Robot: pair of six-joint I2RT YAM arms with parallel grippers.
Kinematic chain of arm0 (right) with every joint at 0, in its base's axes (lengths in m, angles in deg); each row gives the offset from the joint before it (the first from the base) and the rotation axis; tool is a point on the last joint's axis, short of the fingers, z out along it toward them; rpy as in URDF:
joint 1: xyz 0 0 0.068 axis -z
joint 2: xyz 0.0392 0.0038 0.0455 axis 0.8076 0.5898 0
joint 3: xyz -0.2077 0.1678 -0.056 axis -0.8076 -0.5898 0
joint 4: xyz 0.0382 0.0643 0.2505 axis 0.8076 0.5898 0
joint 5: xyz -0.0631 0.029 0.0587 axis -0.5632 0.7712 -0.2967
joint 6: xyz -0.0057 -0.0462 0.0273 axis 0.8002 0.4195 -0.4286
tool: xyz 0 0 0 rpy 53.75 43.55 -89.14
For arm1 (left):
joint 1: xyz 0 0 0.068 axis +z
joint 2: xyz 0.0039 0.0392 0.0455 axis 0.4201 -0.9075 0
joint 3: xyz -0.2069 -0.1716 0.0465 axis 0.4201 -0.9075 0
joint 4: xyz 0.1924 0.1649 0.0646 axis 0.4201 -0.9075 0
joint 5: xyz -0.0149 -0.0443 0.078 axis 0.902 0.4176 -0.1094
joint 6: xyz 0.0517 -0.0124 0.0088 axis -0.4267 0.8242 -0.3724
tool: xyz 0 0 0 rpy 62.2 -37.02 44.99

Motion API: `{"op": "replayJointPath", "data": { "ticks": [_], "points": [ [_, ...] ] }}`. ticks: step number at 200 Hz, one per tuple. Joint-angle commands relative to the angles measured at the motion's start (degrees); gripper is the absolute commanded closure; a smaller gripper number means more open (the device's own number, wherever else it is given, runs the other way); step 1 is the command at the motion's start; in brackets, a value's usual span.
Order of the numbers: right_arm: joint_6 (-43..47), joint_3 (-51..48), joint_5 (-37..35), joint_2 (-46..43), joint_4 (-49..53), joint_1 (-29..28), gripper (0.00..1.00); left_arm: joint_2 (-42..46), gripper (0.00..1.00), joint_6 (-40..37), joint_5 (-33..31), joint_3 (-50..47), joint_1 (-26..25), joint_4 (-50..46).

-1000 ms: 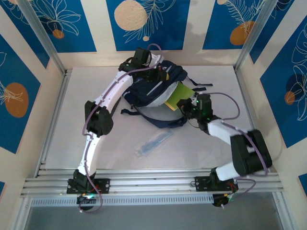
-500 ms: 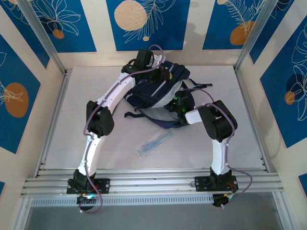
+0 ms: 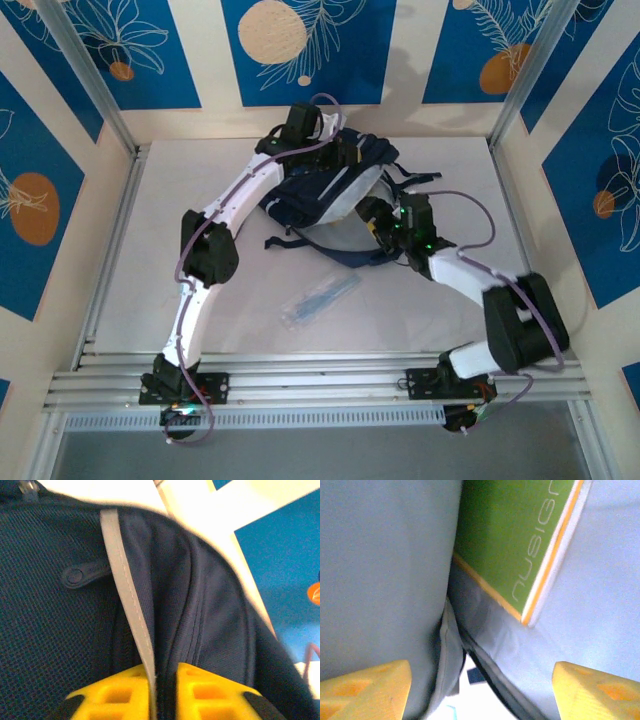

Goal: Pack the student bag
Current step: Close the student bag at the top-center of the table, then zip the student bag at the top-center of the table.

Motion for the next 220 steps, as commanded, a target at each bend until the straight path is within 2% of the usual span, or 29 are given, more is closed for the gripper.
{"op": "replayJointPath", "data": {
  "ticks": [1,16,38,58,85,120,170,220],
  "points": [
    [7.9,-0.6,-2.2,-10.2,16.3,-0.4,0.24,3.7,0.69,0.9,-2.0,-1.8,-0.5,4.9],
    [10.7,-0.3,-4.7,-15.8,23.6,-0.7,0.23,5.7,0.54,0.8,-2.6,-5.3,-0.4,6.1],
    [13.3,-0.2,-5.6,-20.5,28.9,-0.9,0.23,11.0,0.44,1.3,-4.6,-15.3,0.6,8.8],
    [13.3,-0.8,-3.7,-20.7,28.4,-1.2,0.22,17.7,0.39,4.8,-5.6,-30.1,2.6,17.4],
    [12.0,-0.6,-1.3,-16.7,24.4,-2.8,0.22,25.2,0.37,10.7,-7.5,-49.7,6.9,29.0],
    [12.9,3.2,-1.6,-9.9,22.1,-6.4,0.22,29.9,0.37,14.3,-10.7,-65.6,11.8,35.8],
    [12.3,6.5,1.0,-3.9,19.5,-8.6,0.21,29.4,0.37,15.2,-19.4,-72.9,13.2,37.5],
    [12.6,6.8,-1.3,-4.1,19.7,-11.0,0.21,24.4,0.39,16.2,-25.1,-72.2,13.2,39.1]
  ]
}}
